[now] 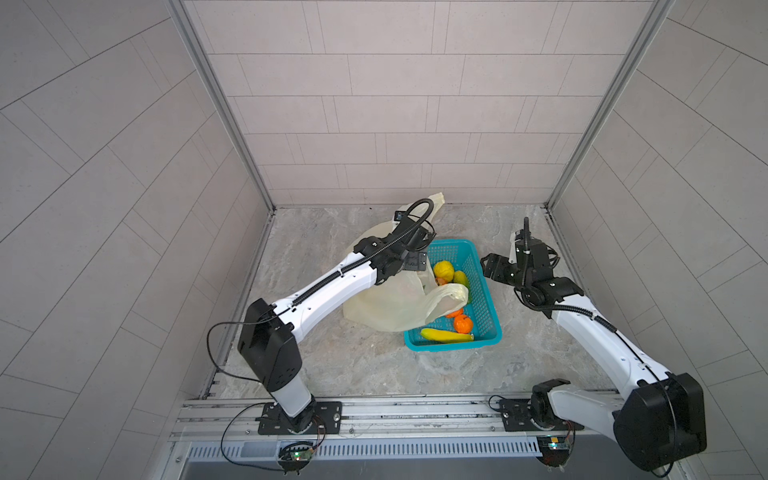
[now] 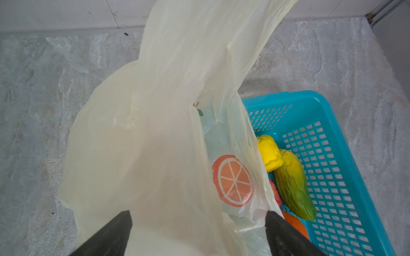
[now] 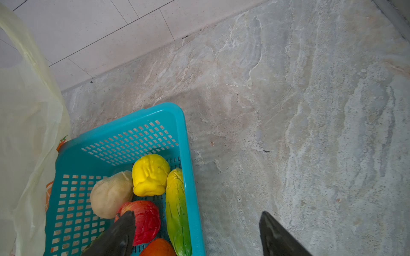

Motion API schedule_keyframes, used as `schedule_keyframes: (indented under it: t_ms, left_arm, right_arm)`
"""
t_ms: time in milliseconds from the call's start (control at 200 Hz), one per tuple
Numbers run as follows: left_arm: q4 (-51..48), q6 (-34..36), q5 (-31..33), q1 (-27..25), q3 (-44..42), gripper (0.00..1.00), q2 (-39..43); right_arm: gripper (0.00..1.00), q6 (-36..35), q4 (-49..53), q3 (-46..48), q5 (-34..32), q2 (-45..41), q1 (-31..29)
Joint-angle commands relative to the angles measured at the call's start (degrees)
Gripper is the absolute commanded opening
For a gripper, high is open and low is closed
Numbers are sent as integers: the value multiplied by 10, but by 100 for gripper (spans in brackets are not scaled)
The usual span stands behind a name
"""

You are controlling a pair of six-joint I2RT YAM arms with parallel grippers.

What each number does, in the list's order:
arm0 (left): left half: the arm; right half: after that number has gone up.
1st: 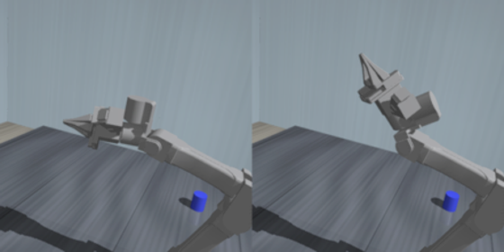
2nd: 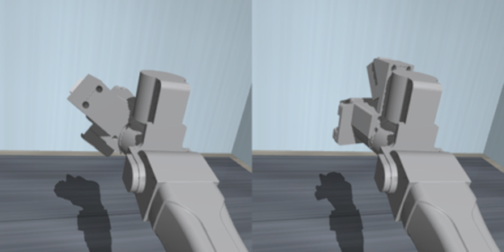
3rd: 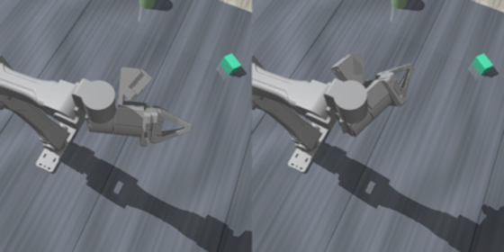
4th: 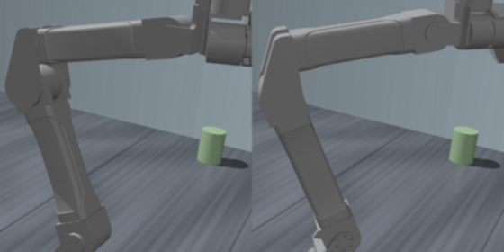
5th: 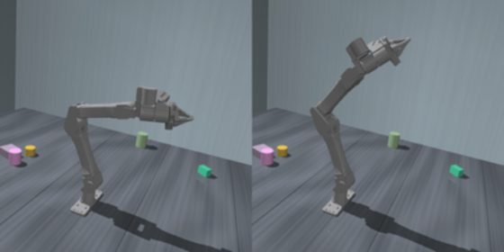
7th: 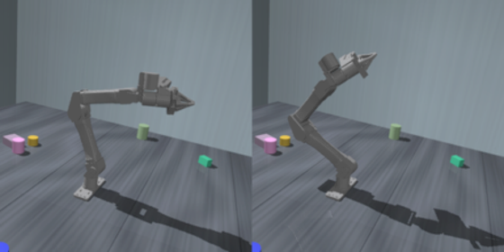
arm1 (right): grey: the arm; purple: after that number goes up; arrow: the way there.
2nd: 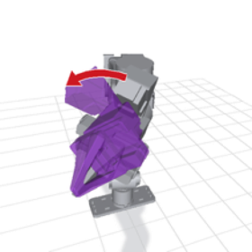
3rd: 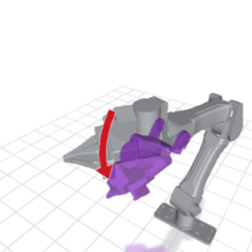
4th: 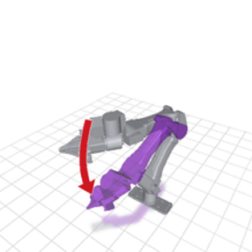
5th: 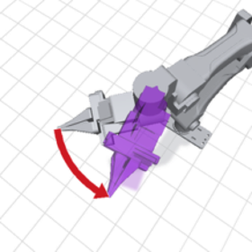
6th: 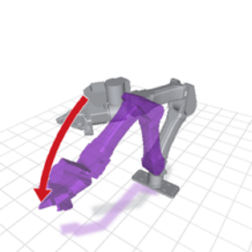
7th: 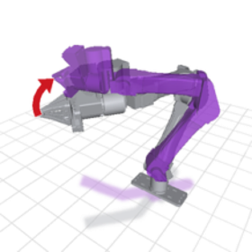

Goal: Place the fruits into the plastic bag
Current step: 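Reach the left gripper to the bag's handle while the right arm rises toward the basket, then lift the bag handle with the left gripper while the right gripper lowers into the basket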

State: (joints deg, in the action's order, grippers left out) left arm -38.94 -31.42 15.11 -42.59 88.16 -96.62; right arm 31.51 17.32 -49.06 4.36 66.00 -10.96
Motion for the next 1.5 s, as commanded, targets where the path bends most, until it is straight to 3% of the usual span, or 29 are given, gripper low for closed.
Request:
schedule_keyframes:
  t_ms: [0,85,215,295,390,530,666,761,1021,1491]
  left_arm:
    - [-1,-8,-4,5,21,89,-16]
    - [-2,-9,-16,9,21,74,-23]
    - [-3,-16,-47,23,19,31,-18]
    - [-2,-13,-61,30,13,14,-3]
    - [8,-7,-76,43,-5,0,27]
    - [60,-4,-163,79,-60,0,88]
    - [96,-24,-269,125,-108,0,134]
    - [115,-23,-314,146,-136,0,160]
    - [160,-54,-340,173,-198,0,202]
    - [158,-72,-327,188,-207,0,221]
  right_arm:
    - [84,-6,1,-2,-3,-2,-10]
    - [84,-7,3,-3,-7,0,-20]
    - [84,-8,12,-7,-14,4,-38]
    - [84,-12,17,-12,-23,5,-54]
    - [82,-14,22,-15,-47,3,-79]
    - [77,-33,0,-6,-55,-8,-124]
    - [76,-39,11,-12,28,7,-134]
    - [75,-67,36,-19,27,21,-161]
    - [72,-91,94,-27,35,82,-197]
    - [73,-99,149,-74,40,224,-206]
